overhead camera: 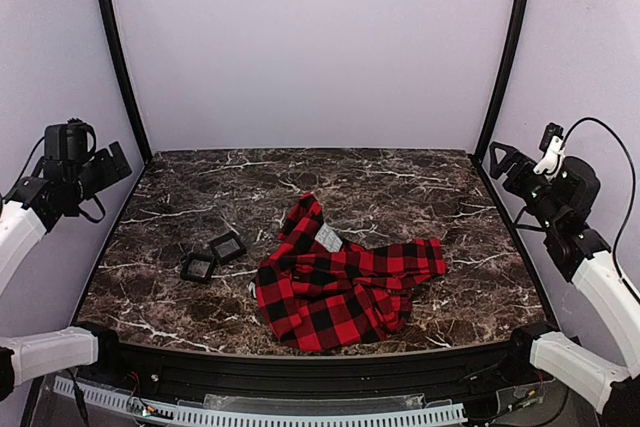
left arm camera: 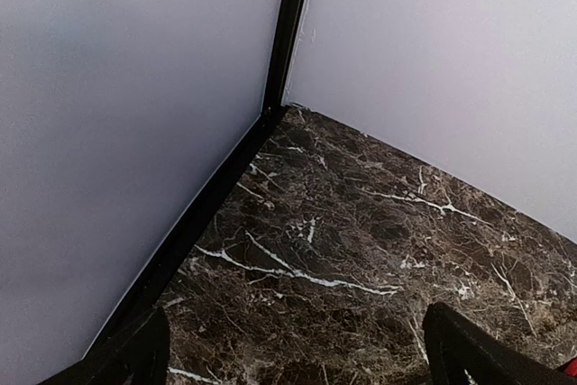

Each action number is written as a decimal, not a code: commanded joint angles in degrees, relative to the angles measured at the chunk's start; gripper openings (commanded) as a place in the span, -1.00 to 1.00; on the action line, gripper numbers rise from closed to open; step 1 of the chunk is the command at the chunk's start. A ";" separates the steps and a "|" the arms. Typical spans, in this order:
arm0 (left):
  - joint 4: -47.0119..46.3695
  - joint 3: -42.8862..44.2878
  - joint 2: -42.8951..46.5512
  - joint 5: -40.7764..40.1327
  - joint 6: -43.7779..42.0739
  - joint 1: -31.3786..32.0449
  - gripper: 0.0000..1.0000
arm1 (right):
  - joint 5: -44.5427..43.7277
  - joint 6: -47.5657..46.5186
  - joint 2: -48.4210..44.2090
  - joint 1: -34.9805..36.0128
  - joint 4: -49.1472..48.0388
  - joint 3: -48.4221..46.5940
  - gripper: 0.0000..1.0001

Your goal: Remove the brooch from the garment

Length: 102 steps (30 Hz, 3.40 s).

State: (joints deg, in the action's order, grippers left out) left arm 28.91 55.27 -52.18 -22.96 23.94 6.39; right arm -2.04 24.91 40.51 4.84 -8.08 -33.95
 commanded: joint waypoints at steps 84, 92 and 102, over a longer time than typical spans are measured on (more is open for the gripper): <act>-10.70 22.43 -37.70 0.34 -3.32 42.08 -0.98 | -20.94 12.81 30.21 25.65 30.81 -10.03 -1.00; -11.24 24.23 -20.56 -6.51 -11.80 40.22 -0.96 | -31.78 7.29 13.92 21.36 42.92 -25.20 -1.00; -18.59 23.30 -14.38 20.95 -20.36 40.18 -0.86 | -30.66 0.56 -0.72 21.26 40.58 -28.39 -1.00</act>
State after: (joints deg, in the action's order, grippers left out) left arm 13.10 78.76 -70.72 -6.35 8.19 49.47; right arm -19.81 28.88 44.31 29.23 28.38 -63.20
